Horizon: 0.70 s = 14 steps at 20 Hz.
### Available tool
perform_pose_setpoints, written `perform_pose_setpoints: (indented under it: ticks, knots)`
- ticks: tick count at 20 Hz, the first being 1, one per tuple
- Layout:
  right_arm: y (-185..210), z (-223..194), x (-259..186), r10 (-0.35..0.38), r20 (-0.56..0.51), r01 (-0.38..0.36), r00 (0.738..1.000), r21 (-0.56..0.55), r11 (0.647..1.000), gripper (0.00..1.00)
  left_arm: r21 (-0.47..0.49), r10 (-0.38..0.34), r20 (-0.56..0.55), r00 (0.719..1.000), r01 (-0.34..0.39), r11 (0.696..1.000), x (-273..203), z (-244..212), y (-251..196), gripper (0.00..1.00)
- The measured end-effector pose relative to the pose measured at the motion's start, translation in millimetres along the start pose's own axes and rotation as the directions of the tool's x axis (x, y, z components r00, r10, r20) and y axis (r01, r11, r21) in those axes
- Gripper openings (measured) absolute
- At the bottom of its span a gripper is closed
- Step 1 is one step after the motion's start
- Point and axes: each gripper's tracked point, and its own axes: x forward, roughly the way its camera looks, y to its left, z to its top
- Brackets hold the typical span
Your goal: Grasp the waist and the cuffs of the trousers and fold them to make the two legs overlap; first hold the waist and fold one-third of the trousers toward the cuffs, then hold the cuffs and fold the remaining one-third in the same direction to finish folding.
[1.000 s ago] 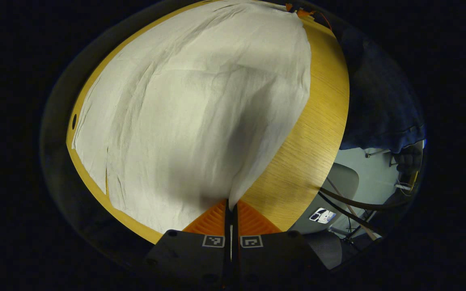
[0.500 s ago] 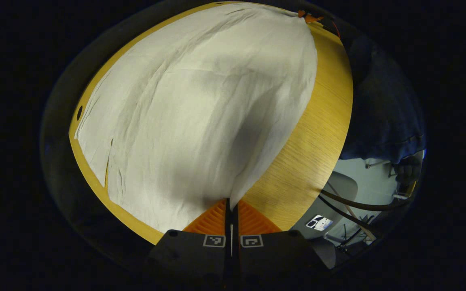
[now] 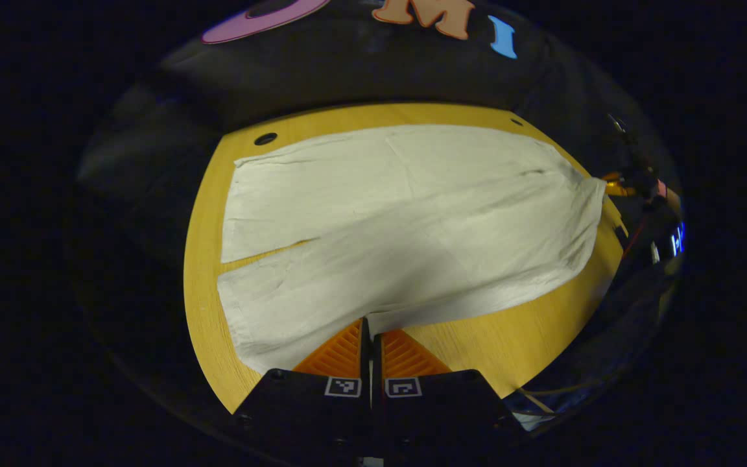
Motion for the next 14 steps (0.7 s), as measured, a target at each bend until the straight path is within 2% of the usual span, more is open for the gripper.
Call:
perform_pose_setpoints:
  ticks: [3,5,7,11,12,14]
  knots:
    - [-11,43,-9,-0.056,0.130,0.031,0.990,0.180,0.983,0.08,-0.119,0.087,0.181,0.980,-0.066,0.991,1,71,18,0.00]
    - [-24,82,-19,-0.113,0.244,0.045,0.963,0.268,0.962,0.09,-0.191,0.140,0.277,0.951,-0.088,0.978,2,121,30,0.00]
    - [-37,114,-18,-0.162,0.313,0.055,0.936,0.323,0.945,0.09,-0.250,0.191,0.366,0.911,-0.101,0.963,3,176,44,0.00]
    - [-52,155,-5,-0.217,0.378,0.062,0.900,0.380,0.923,0.09,-0.327,0.262,0.462,0.847,-0.112,0.938,9,286,76,0.00]
    - [-55,165,2,-0.223,0.388,0.052,0.894,0.406,0.912,0.08,-0.336,0.278,0.477,0.834,-0.120,0.934,19,268,75,0.00]
    - [-61,181,19,-0.247,0.404,0.049,0.881,0.441,0.896,0.09,-0.347,0.300,0.498,0.814,-0.130,0.929,25,311,93,0.00]
